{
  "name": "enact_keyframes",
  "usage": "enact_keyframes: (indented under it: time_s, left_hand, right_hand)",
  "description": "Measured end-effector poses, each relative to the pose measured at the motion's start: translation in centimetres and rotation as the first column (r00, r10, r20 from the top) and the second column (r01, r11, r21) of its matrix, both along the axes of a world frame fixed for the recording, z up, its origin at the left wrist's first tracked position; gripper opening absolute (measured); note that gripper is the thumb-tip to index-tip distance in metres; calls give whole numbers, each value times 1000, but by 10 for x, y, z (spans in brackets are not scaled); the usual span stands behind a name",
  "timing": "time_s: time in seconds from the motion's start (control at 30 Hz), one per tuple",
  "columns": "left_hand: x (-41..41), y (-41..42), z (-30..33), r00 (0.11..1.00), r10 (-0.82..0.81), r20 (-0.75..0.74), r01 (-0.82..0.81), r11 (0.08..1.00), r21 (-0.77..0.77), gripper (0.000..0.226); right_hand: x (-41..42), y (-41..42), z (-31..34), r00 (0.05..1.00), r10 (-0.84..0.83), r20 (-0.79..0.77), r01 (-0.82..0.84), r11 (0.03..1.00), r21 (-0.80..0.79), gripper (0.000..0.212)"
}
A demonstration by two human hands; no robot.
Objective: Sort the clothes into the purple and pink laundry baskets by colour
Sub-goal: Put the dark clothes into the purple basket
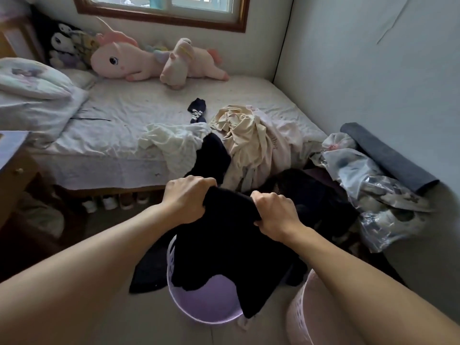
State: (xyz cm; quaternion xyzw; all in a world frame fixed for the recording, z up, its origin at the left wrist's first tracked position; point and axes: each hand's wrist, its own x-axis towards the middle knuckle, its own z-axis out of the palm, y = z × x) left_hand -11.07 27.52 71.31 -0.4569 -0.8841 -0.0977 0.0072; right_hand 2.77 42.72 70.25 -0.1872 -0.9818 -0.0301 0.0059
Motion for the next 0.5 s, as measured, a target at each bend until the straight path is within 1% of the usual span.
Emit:
enact_keyframes:
  time_s: [0.1,0.17,0.27,0.37,0.5]
  left_hand:
    - [-19,7,-41,997,-12,-72,8,999,-47,36]
    - [-29,13,-72,998,11,-69,-13,1000,-28,33]
    - [-36,21,-117,998,34,-44,-32,999,37,34]
    - [-44,31,-165,996,60,-62,-55,995,86,41]
    - [-50,43,-234,988,152,-34,-151,988,40,47]
  right_hand:
    - [-23,6,-41,1000,25,-7,-25,999,45,32]
    - [-37,13,-69,999,43,-32,-41,997,64,36]
    - [-54,22,-109,996,74,-58,-70,995,74,49]
    - [-69,37,-156,991,96,-94,-89,992,85,50]
    - [-88,54,-218,987,148,-66,-145,988,47,51]
